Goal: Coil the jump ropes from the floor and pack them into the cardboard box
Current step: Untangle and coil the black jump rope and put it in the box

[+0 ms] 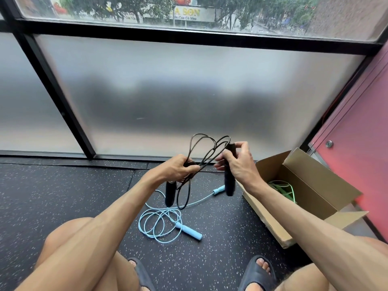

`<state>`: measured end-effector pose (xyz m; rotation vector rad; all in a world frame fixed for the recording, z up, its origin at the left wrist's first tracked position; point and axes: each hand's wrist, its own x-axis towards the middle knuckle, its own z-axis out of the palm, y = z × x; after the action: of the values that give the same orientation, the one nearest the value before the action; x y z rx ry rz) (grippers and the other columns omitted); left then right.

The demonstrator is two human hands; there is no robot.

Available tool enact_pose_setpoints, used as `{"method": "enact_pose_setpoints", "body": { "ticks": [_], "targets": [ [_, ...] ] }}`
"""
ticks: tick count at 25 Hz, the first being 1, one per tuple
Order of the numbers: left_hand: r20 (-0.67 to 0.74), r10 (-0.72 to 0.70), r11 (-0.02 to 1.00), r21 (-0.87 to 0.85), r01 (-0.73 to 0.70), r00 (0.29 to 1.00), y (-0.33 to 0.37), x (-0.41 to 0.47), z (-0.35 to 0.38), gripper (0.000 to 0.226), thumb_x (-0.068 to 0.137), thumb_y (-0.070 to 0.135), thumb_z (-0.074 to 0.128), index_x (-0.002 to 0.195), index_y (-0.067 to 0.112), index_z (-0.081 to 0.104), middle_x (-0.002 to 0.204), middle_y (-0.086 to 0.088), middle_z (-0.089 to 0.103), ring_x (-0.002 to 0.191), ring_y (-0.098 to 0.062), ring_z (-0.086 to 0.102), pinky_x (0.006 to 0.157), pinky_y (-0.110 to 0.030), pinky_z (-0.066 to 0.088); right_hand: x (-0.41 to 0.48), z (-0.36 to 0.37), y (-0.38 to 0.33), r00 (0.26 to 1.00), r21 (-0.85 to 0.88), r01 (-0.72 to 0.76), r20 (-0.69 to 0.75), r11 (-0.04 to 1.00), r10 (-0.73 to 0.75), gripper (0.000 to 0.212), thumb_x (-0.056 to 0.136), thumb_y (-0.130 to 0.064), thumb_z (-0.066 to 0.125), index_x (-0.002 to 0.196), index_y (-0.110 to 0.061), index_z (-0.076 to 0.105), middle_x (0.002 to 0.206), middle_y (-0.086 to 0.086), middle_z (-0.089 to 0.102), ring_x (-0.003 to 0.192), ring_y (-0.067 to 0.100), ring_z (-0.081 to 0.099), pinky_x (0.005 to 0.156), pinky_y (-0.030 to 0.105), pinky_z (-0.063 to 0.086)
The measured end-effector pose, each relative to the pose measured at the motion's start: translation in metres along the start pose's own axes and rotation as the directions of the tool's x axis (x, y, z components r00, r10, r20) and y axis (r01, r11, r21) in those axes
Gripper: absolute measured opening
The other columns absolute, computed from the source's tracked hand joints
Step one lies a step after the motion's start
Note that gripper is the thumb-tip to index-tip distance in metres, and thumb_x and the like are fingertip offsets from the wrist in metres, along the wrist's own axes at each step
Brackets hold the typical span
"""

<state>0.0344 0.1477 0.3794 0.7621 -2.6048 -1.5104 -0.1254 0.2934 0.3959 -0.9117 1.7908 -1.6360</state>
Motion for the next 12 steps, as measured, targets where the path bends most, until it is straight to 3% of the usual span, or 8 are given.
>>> {"method": "enact_pose_setpoints", "body": {
  "ticks": [2,4,5,7,9,12],
  "targets": [
    [-0.058,-0.017,0.998,-0.065,0.013,0.998,-0.003,-0.002,-0.009,0.031,0.099,0.028,0.057,0.073,0.011,0.06,0.057,0.002,0.043,0.047,-0.011,0.037,0.045,-0.022,0.032,0.005,-0.012,0.005,0.999,-0.273,0.048,0.033,0.961,-0.041,0.028,0.095,-0.011,0.06,0.11,-0.008,0.037,0.082,0.011,0.064,0.062,0.023,0.061,0.058,0.035,0.055],
    [-0.191,-0.053,0.993,-0.11,0.032,0.98,-0.009,-0.002,-0.014,0.033,0.097,0.031,0.06,0.073,0.01,0.068,0.058,-0.003,0.043,0.049,-0.015,0.036,0.049,-0.025,0.031,0.01,-0.027,0.009,0.995,-0.584,0.096,0.087,0.806,-0.056,0.022,0.095,-0.018,0.06,0.109,-0.015,0.044,0.085,0.001,0.062,0.068,0.018,0.061,0.062,0.03,0.052],
    [-0.242,-0.071,0.99,-0.139,0.039,0.968,-0.011,-0.001,-0.014,0.035,0.097,0.033,0.06,0.072,0.011,0.071,0.058,-0.003,0.042,0.05,-0.016,0.035,0.05,-0.026,0.03,0.012,-0.032,0.011,0.994,-0.644,0.091,0.099,0.759,-0.035,0.019,0.095,-0.019,0.06,0.108,-0.017,0.047,0.086,0.0,0.062,0.072,0.019,0.061,0.066,0.033,0.054],
    [-0.278,-0.085,0.982,-0.186,0.034,0.957,-0.012,0.002,-0.013,0.037,0.096,0.036,0.06,0.072,0.011,0.073,0.056,-0.002,0.041,0.048,-0.015,0.034,0.05,-0.025,0.03,0.013,-0.037,0.011,0.994,-0.621,0.047,0.109,0.782,0.027,0.016,0.094,-0.018,0.059,0.109,-0.017,0.051,0.085,0.001,0.06,0.069,0.02,0.06,0.064,0.038,0.056],
    [-0.289,-0.068,0.987,-0.162,0.021,0.955,-0.008,0.004,-0.008,0.038,0.095,0.039,0.061,0.072,0.011,0.074,0.056,-0.001,0.044,0.047,-0.014,0.036,0.049,-0.024,0.032,0.012,-0.036,0.009,0.987,-0.521,0.009,0.141,0.854,0.076,0.018,0.094,-0.017,0.06,0.111,-0.017,0.053,0.08,0.004,0.06,0.059,0.017,0.058,0.053,0.033,0.053],
    [-0.337,-0.001,0.993,-0.11,-0.039,0.941,0.0,0.009,0.003,0.035,0.095,0.035,0.062,0.077,0.009,0.075,0.054,0.004,0.05,0.046,-0.009,0.04,0.049,-0.023,0.035,0.01,-0.035,0.003,0.971,-0.387,-0.02,0.213,0.922,0.11,0.015,0.096,-0.03,0.061,0.107,-0.021,0.057,0.073,0.009,0.061,0.055,0.018,0.054,0.052,0.032,0.049]
  ]
}}
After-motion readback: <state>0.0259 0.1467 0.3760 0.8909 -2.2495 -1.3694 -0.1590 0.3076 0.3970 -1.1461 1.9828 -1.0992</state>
